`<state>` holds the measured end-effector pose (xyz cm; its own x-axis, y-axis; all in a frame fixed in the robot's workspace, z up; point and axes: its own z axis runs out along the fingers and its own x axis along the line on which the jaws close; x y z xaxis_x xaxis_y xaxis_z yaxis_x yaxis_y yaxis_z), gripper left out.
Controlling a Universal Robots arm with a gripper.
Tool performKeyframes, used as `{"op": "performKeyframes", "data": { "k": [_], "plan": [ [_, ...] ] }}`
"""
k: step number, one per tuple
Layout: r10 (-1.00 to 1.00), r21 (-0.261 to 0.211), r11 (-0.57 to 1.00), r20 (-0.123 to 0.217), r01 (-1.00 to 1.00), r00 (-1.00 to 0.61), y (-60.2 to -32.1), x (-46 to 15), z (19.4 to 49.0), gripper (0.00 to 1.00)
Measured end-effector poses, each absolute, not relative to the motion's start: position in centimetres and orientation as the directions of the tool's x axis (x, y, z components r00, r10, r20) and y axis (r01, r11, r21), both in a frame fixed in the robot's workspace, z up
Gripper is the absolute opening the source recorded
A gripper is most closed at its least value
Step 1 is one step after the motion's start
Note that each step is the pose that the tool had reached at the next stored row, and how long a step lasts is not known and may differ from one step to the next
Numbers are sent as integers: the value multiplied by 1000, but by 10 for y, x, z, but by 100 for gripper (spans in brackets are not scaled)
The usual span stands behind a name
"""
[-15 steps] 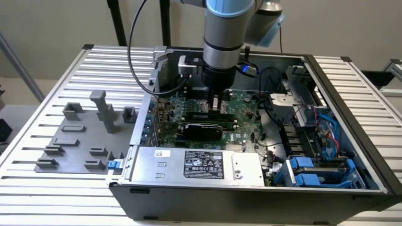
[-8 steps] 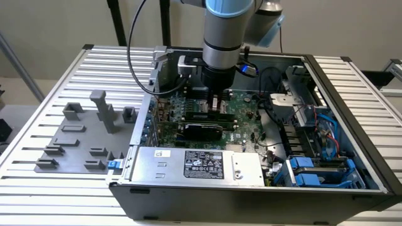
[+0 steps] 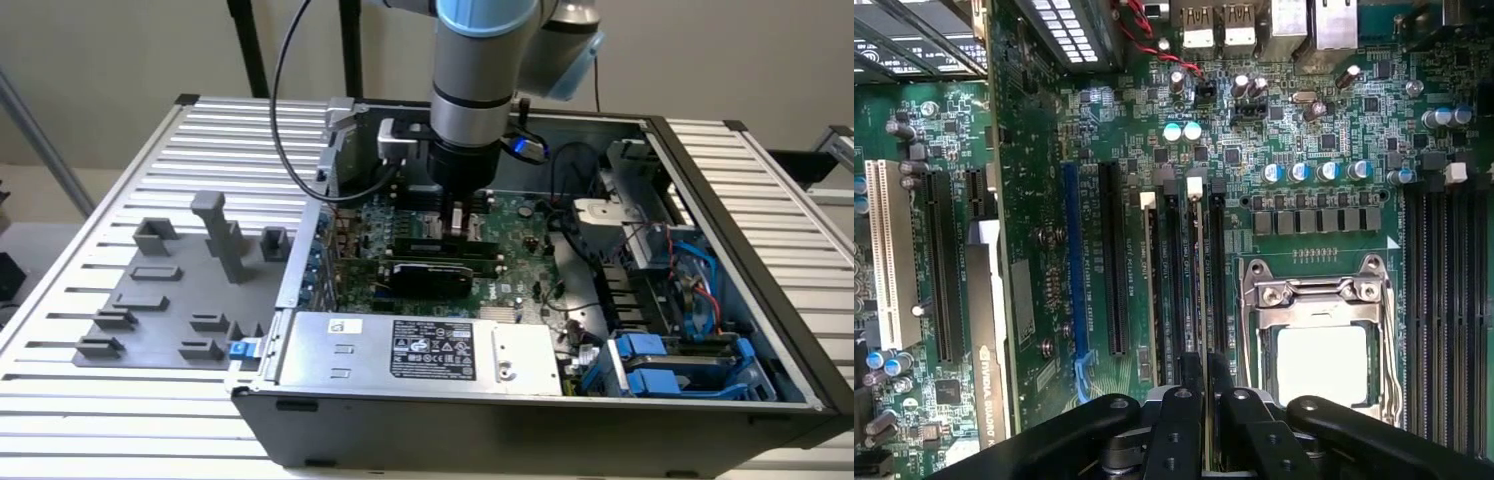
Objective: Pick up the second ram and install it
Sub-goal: 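Insert the second ram into the second slot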
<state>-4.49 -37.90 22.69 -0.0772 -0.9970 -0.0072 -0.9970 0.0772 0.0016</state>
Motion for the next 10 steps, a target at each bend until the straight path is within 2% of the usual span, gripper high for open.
{"op": "performKeyframes", "data": {
  "k": [10],
  "plan": [
    [-997,0,75,-7,-997,-75,-379,-46,225,0]
  ]
}}
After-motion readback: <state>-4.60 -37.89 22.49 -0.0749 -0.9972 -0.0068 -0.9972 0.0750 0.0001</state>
